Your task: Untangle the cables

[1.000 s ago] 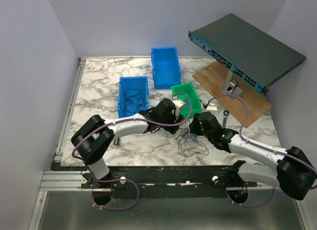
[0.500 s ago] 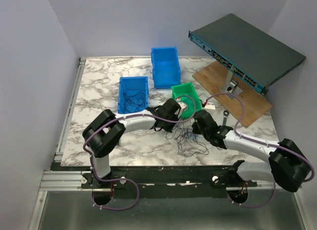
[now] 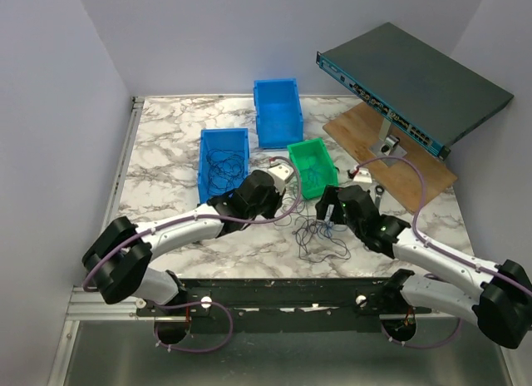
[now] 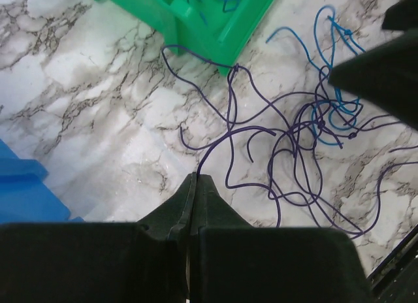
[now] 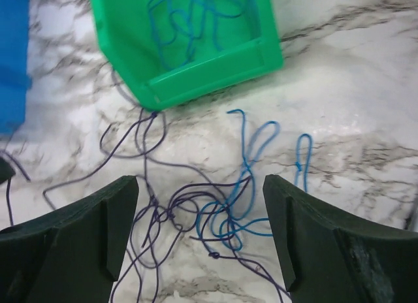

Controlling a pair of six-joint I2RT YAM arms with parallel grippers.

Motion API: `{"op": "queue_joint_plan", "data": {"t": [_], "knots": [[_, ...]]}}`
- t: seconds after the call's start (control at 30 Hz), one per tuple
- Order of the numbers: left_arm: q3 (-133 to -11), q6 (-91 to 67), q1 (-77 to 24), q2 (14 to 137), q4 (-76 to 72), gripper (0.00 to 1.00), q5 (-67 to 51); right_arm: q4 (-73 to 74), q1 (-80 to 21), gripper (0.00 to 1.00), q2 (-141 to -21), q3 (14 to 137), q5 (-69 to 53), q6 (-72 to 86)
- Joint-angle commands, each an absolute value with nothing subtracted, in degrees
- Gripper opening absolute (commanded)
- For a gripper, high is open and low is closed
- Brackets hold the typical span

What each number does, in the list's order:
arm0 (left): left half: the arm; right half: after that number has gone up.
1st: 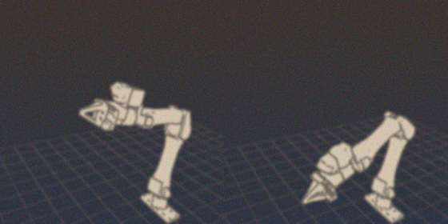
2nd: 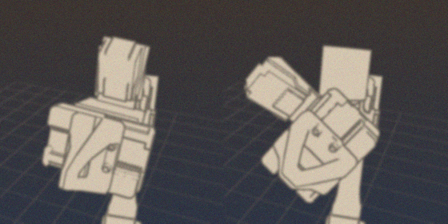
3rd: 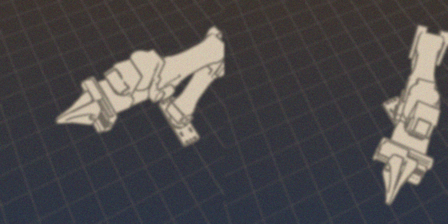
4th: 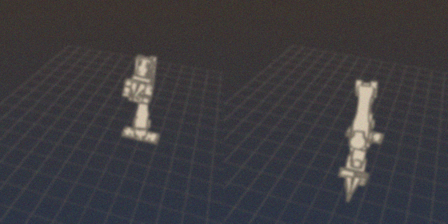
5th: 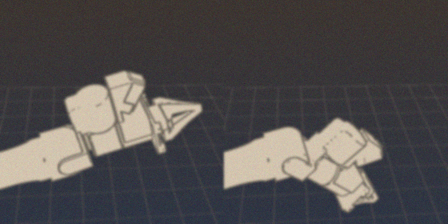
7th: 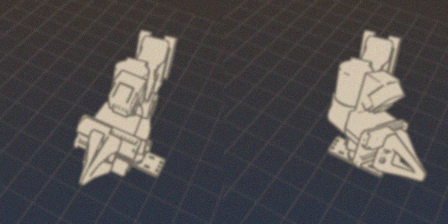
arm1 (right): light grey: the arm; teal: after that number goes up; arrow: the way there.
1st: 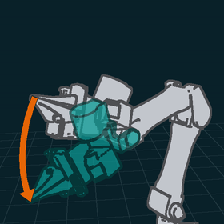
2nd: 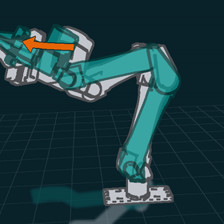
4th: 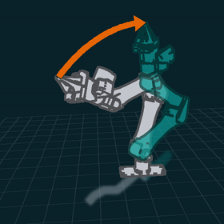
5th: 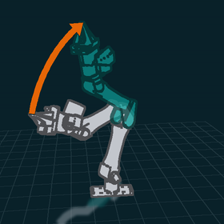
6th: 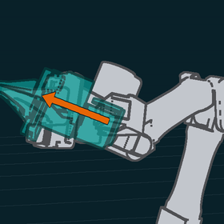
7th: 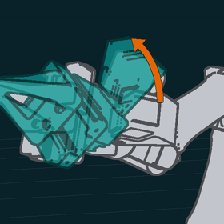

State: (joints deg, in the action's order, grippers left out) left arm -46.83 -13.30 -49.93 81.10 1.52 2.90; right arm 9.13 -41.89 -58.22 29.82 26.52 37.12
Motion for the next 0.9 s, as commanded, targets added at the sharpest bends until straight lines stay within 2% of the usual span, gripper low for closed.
{"op": "queue_joint_plan", "data": {"t": [0.0,0.13,0.27,0.37,0.47,0.53,0.6,0.67,0.77,0.83,0.87], "knots": [[-43.9,-12.4,-49.8,77.6,-5.1,0.0,4.0,5.9,-41.8,0.87,-58.8,29.5,10.9,29.0],[-41.9,-11.9,-49.8,74.5,-7.2,0.0,4.1,6.3,-41.8,0.87,-66.7,32.1,8.2,29.3],[-40.5,-11.2,-49.8,71.7,-8.1,0.0,5.4,7.1,-41.9,0.76,-73.0,33.2,11.9,32.2],[-41.7,-10.3,-49.7,68.8,-4.7,0.0,10.9,7.3,-41.9,0.57,-74.7,32.2,18.2,35.0],[-42.6,-10.8,-49.4,63.3,-0.2,0.0,18.3,10.1,-41.8,0.22,-74.7,31.9,27.5,40.9],[-43.8,-14.4,-47.8,58.5,6.7,0.0,25.3,13.3,-41.7,0.13,-72.3,31.7,33.5,46.0],[-45.7,-21.1,-43.1,53.4,15.3,0.0,28.4,14.9,-41.2,0.12,-68.8,30.1,38.6,50.6],[-45.5,-26.5,-36.0,47.3,20.6,0.0,25.0,16.8,-39.8,0.13,-65.4,28.6,40.9,54.8],[-42.1,-30.1,-29.8,37.1,21.1,0.0,21.4,21.0,-37.6,0.15,-61.6,27.2,43.4,62.0],[-42.0,-31.6,-28.3,33.0,22.6,0.0,21.4,23.9,-36.7,0.23,-60.0,27.1,45.2,65.8],[-42.6,-31.6,-27.8,31.9,23.4,0.0,21.2,24.7,-36.6,0.32,-59.5,27.0,45.8,66.8]]}}
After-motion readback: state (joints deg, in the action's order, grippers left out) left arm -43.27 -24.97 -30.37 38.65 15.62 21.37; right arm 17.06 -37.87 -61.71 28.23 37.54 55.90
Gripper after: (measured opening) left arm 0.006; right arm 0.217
